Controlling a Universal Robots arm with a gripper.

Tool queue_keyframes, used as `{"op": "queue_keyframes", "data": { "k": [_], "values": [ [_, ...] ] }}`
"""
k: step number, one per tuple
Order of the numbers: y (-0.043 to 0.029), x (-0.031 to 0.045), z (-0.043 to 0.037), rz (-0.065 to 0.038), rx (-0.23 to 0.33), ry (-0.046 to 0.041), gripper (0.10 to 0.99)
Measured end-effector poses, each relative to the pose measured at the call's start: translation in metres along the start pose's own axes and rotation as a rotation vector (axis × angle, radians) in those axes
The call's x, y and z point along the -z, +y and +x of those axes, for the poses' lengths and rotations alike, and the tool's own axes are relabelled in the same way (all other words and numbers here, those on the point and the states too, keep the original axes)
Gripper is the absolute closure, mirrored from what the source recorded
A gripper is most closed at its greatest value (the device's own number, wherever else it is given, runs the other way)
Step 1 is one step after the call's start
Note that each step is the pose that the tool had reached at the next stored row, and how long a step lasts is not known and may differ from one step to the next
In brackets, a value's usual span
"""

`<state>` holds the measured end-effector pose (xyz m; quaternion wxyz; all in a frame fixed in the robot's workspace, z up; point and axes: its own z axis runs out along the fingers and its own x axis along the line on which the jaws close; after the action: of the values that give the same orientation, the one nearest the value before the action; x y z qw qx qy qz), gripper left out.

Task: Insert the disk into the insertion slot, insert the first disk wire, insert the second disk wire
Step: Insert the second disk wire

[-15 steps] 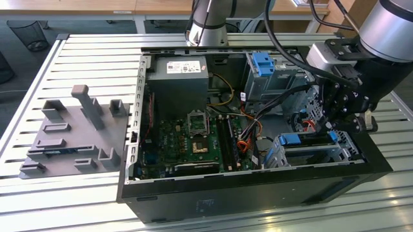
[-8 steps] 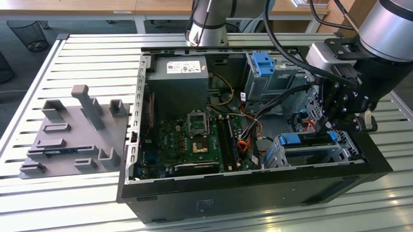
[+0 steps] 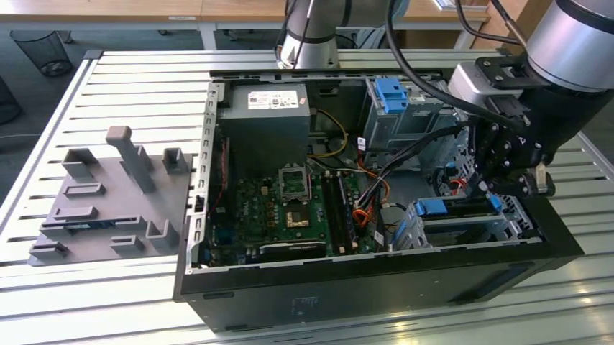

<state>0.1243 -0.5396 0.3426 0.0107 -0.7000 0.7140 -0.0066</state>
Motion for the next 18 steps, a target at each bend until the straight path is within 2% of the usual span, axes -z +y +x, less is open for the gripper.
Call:
{"op": "queue_keyframes", "data": {
  "k": [3,9,11,15,16,18],
  "values": [
    [0.0041,0.0017,0.0001,0.0,0.0,0.0004,0.98],
    [0.0041,0.0196,-0.0013,0.0,0.0,-0.0001,0.98],
    [0.0053,0.0221,-0.002,0.0,0.0,-0.0004,0.98],
    [0.0159,0.0225,-0.0045,0.0,0.0,-0.0001,0.98],
    [0.0239,0.0226,-0.009,0.0,0.0,-0.0001,0.98],
    [0.0253,0.0225,-0.0138,0.0,0.0,-0.0001,0.98]
  ]
}}
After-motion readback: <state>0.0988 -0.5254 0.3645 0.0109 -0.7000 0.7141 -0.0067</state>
